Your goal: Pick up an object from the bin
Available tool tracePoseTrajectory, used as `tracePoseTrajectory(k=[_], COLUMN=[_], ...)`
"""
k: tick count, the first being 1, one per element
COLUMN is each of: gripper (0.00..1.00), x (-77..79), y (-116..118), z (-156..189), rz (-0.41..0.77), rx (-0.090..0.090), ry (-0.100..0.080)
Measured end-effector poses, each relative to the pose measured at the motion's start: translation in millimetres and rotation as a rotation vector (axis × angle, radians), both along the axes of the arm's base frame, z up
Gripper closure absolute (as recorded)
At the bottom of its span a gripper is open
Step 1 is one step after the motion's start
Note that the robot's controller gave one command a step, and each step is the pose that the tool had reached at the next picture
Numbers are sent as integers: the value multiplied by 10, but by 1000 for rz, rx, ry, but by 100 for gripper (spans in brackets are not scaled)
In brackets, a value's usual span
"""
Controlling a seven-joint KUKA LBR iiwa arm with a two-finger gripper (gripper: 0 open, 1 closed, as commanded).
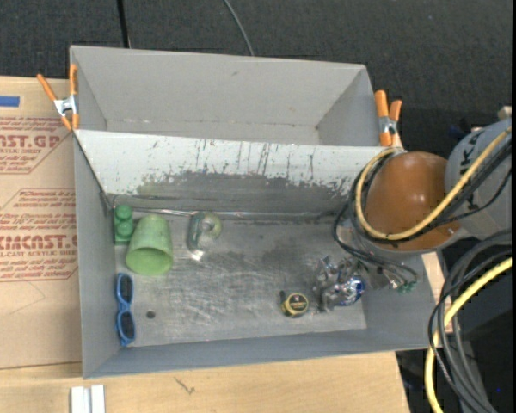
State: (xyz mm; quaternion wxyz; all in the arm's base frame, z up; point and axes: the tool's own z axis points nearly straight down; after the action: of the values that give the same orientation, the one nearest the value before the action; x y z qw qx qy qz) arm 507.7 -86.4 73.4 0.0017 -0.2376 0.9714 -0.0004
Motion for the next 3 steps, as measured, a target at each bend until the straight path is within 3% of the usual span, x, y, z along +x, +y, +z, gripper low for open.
tracePoseTrajectory(k=[3], gripper=[100], x=[0], y=[-1], z=[-1], rz=[-1], rx=[1], ry=[0])
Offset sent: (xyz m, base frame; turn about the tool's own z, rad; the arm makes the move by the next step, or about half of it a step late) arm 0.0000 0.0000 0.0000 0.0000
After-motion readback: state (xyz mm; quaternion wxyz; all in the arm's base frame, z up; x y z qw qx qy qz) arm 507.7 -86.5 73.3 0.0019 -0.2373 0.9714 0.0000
